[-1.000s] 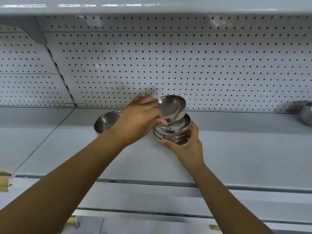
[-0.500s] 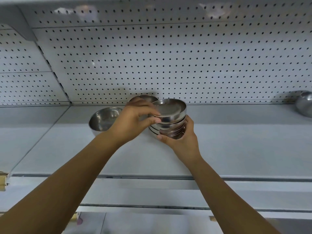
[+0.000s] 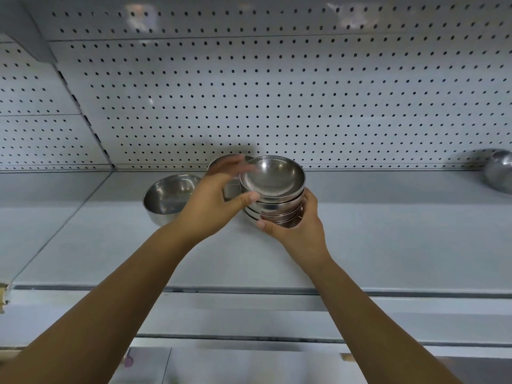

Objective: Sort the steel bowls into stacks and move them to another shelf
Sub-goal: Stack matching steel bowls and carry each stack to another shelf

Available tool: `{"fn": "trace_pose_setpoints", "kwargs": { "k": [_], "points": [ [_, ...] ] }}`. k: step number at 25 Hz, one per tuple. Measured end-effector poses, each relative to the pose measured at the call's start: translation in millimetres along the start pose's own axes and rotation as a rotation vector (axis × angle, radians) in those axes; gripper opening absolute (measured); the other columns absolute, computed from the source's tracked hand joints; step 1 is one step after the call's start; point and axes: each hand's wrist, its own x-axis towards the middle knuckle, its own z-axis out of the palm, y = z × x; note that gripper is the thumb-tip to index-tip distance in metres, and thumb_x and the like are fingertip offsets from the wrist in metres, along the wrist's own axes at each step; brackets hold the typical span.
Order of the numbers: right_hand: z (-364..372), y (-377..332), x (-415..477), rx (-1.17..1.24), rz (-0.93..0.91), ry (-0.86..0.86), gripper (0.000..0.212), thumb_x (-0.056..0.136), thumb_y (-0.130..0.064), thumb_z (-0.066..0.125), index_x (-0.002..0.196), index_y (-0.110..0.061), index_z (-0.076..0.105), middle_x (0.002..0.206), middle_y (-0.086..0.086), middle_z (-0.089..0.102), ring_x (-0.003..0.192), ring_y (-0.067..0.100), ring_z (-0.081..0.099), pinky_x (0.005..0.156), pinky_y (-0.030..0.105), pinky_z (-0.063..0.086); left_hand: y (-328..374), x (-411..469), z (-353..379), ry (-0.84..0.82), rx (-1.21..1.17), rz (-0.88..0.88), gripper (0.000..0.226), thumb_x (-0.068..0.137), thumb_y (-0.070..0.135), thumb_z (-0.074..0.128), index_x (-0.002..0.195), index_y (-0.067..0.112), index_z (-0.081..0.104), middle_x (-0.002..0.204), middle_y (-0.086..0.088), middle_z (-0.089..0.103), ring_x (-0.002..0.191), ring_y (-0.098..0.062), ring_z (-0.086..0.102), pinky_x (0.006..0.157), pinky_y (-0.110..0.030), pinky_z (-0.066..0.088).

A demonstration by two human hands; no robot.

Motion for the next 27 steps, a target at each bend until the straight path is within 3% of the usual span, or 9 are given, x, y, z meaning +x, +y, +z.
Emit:
{"fn": "trace_pose_setpoints", "kwargs": {
  "k": [4,6,8,11,15,18,20,27],
  "points": [
    [-1,-2,0,0.067,0.032,0.01,0.124,0.061,-0.062,0.09,0.158,-0.045,0.016,0.149,-0.011,0.053,0.131,0.008,0.057,0.112,0.037,0.048,4,7,-1,-0.093,-0.159,-0.192,0.086,0.081,0.037,0.084,0.154,0.028,0.04,0.148,0.018,0.046,0.13,0.005,0.046,0.11,-0.017,0.038],
    [-2,-4,-1,0.078,0.0,0.009,0.111,0.068,-0.063,0.084,0.158,-0.046,0.021,0.147,-0.012,0.056,0.131,0.006,0.058,0.11,0.033,0.049,3,8,3,-0.12,-0.21,-0.228,0.093,0.079,0.034,0.086,0.157,0.026,0.035,0.149,0.018,0.045,0.136,0.0,0.045,0.114,-0.024,0.04],
    [-2,-2,-2,0.085,-0.031,0.012,0.094,0.078,-0.05,0.083,0.156,-0.044,0.03,0.143,-0.012,0.059,0.128,0.005,0.06,0.105,0.026,0.051,0,8,5,-0.107,-0.236,-0.241,0.095,0.078,0.034,0.087,0.157,0.026,0.035,0.151,0.016,0.046,0.138,-0.002,0.046,0.116,-0.028,0.041],
    [-1,1,-1,0.083,-0.03,0.037,0.084,0.079,-0.044,0.083,0.149,-0.043,0.037,0.134,-0.009,0.064,0.116,0.004,0.065,0.091,0.02,0.054,-5,10,6,-0.097,-0.277,-0.256,0.101,0.071,0.042,0.089,0.156,0.026,0.036,0.151,0.012,0.05,0.138,-0.007,0.049,0.117,-0.035,0.043],
    [-2,1,0,0.075,0.002,0.02,0.095,0.071,-0.054,0.084,0.151,-0.041,0.033,0.136,-0.008,0.061,0.116,0.004,0.064,0.092,0.02,0.054,-12,10,8,-0.099,-0.302,-0.257,0.112,0.061,0.058,0.09,0.155,0.03,0.036,0.15,0.011,0.053,0.137,-0.009,0.052,0.115,-0.04,0.045],
    [-1,1,1,0.065,0.03,-0.04,0.115,0.067,-0.037,0.096,0.156,-0.037,0.023,0.148,-0.009,0.05,0.128,0.005,0.059,0.104,0.027,0.053,-15,11,6,-0.108,-0.337,-0.263,0.114,0.063,0.056,0.091,0.157,0.031,0.032,0.152,0.011,0.052,0.136,-0.01,0.054,0.114,-0.041,0.047],
    [0,1,2,0.02,0.047,-0.053,0.125,0.059,-0.031,0.101,0.156,-0.033,0.023,0.146,-0.012,0.051,0.129,0.002,0.057,0.107,0.028,0.052,-16,11,6,-0.118,-0.37,-0.279,0.112,0.063,0.051,0.088,0.158,0.03,0.031,0.153,0.01,0.05,0.136,-0.011,0.054,0.113,-0.04,0.048],
    [0,-8,-3,-0.029,0.06,0.039,0.112,0.05,-0.035,0.103,0.145,-0.033,0.043,0.128,-0.019,0.06,0.115,-0.004,0.063,0.096,0.022,0.056,-8,2,4,-0.051,-0.512,-0.303,0.098,0.066,0.031,0.088,0.153,0.023,0.042,0.148,0.007,0.055,0.132,-0.007,0.058,0.11,-0.034,0.05]
  ]
}}
